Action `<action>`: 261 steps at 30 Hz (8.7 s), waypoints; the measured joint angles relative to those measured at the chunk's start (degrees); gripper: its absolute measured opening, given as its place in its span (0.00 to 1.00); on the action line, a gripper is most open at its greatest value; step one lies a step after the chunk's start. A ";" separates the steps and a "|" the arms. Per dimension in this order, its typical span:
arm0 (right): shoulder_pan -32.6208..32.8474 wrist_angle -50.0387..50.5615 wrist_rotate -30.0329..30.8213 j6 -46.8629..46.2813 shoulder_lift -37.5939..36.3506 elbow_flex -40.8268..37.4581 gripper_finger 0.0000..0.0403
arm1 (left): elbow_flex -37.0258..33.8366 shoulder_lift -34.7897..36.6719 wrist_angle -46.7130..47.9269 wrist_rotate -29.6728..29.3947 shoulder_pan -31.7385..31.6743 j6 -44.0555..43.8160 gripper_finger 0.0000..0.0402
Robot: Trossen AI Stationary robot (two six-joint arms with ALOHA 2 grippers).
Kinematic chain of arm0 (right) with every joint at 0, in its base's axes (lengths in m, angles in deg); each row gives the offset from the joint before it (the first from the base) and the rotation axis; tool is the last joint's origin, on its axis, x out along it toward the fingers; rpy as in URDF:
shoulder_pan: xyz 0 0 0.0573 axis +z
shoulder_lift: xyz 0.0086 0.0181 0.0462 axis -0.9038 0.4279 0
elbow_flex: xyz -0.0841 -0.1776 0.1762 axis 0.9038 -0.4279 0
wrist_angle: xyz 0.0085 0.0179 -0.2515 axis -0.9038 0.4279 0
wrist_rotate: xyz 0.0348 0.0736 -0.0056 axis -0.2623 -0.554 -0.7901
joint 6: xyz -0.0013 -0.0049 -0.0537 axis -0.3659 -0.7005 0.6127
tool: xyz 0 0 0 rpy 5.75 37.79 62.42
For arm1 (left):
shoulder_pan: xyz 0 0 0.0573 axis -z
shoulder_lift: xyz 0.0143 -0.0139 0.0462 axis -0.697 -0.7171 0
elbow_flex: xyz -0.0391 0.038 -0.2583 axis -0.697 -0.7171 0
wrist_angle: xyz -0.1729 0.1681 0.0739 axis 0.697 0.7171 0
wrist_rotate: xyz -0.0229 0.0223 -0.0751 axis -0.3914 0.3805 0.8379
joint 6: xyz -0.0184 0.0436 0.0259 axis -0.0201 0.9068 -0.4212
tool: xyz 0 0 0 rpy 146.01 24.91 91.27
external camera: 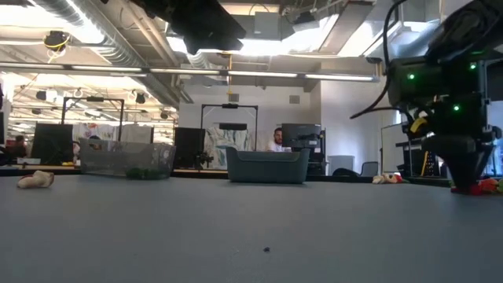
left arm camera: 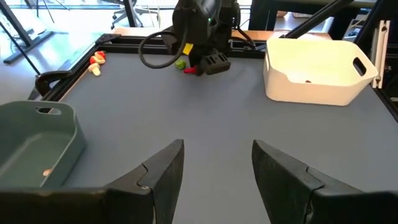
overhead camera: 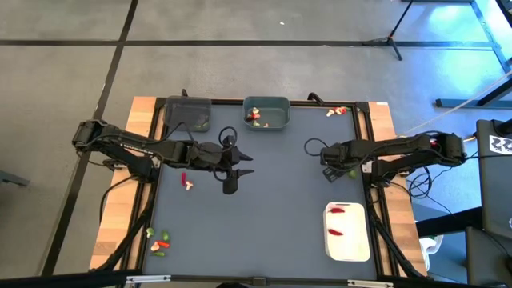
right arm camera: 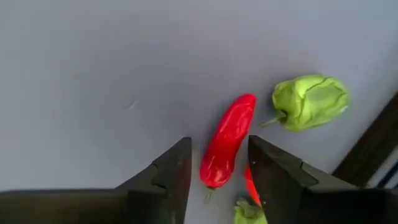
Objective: Sort produce into baskets
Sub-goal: Put the red chili pepper into the white bin, then put the brown mushroom into the blue bin, then put the red chili pepper into the white bin
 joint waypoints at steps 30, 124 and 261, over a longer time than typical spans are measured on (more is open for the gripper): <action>10.52 5.70 -2.96 8.09 -5.90 15.67 0.09 | 0.00 -0.02 0.83 -0.46 -0.07 1.92 0.46; 51.71 1.32 46.86 2.23 12.67 30.95 0.47 | -6.09 6.64 56.69 5.49 8.68 -44.59 0.46; 50.94 -5.64 51.99 4.11 13.12 30.92 0.47 | 11.45 1.37 41.10 0.33 -23.58 -18.09 0.42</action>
